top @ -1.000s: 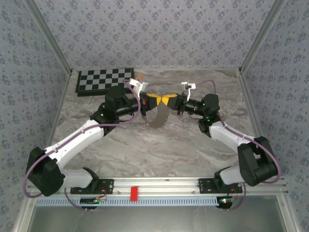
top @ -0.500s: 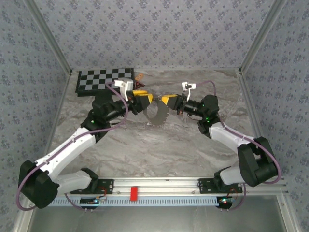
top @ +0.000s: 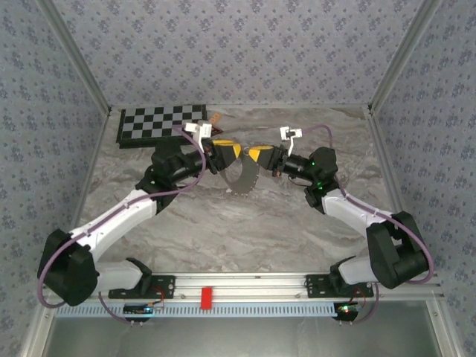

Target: Put the keys on the keyring

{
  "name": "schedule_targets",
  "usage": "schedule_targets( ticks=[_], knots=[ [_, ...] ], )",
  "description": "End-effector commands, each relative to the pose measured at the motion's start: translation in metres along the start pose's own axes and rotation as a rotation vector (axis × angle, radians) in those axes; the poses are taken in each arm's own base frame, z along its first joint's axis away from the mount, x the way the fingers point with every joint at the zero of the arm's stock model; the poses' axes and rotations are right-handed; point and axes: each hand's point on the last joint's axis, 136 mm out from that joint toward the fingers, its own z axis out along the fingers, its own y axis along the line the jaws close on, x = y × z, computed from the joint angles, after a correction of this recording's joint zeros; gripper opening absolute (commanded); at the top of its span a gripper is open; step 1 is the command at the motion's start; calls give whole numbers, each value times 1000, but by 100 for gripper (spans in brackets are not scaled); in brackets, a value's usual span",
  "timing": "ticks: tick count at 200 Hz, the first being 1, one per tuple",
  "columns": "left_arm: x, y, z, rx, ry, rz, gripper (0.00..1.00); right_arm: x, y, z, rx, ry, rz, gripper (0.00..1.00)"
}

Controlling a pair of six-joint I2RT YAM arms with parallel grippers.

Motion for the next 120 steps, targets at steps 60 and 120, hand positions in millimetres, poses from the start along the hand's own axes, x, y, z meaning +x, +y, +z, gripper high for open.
schedule_targets(
  ticks=[60, 120],
  knots=[
    [-12, -30, 11, 192, -8, -25, 35, -9, 17, -1, -32, -30, -58, 0],
    [-3, -35, 14, 219, 41, -15, 29, -10, 15, -1, -22, -38, -61, 0]
  ],
)
